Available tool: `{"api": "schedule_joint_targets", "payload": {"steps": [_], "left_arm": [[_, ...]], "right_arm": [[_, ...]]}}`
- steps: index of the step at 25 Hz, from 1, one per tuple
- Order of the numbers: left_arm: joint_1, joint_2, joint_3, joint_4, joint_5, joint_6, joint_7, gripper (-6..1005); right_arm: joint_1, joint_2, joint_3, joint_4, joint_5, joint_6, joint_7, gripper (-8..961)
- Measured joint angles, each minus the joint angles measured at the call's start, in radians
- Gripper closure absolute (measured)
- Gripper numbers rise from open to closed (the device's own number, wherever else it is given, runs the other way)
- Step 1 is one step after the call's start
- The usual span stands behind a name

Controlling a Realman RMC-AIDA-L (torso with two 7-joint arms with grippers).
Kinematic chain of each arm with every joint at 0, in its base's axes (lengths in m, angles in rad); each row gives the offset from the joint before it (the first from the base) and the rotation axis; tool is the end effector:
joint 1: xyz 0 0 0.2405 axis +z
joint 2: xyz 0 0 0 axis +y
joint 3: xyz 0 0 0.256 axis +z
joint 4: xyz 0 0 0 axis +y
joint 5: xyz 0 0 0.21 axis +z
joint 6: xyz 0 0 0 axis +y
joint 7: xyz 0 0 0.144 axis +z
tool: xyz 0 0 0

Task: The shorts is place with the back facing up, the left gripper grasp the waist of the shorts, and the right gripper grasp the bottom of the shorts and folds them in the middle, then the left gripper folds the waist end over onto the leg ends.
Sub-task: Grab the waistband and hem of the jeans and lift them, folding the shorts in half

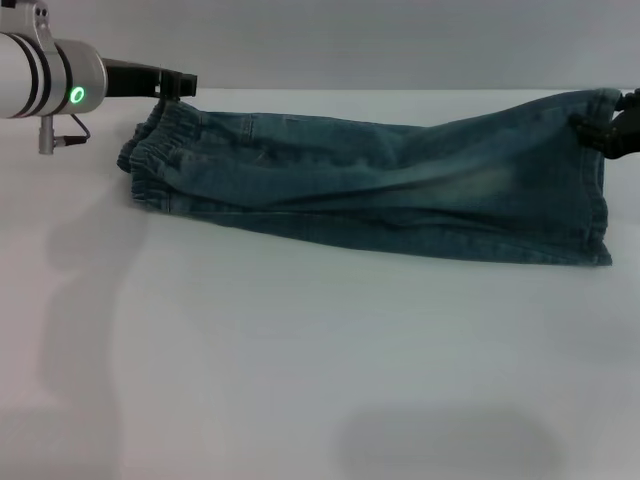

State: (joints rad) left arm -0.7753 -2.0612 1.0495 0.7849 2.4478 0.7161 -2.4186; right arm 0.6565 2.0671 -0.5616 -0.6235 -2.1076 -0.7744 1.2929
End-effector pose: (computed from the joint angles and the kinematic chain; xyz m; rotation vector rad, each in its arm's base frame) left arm -0.2206 0.4693 0.0197 -2.0718 -1.0018 -0.1643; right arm 0.3133 0.4286 0.0477 -2.0924 0.5828 0.1475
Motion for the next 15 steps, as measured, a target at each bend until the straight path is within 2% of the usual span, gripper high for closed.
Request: {"api": "schedule_joint_targets", "payload": {"steps": [3,10,15], "left_arm": [[0.001,0.0,0.004,0.004,-0.001,-0.015,0.003,468],[0.001,0.002,0.007,0.014,-0.002,-0.017,0.001,259],[0.002,0.002,0.006,0.019,-0.001,-0.018,0.001,194]], "right_arm": [[-0.003,0.001,-0.002,-0.001,0.0,0.004,0.0,442],[-0.038,0.004,-0.015,0.004,-0.003,0.012,0.01,446],[-0.053,0.004,-0.024,0.014,-0.005,0.007,0.014,447]]}}
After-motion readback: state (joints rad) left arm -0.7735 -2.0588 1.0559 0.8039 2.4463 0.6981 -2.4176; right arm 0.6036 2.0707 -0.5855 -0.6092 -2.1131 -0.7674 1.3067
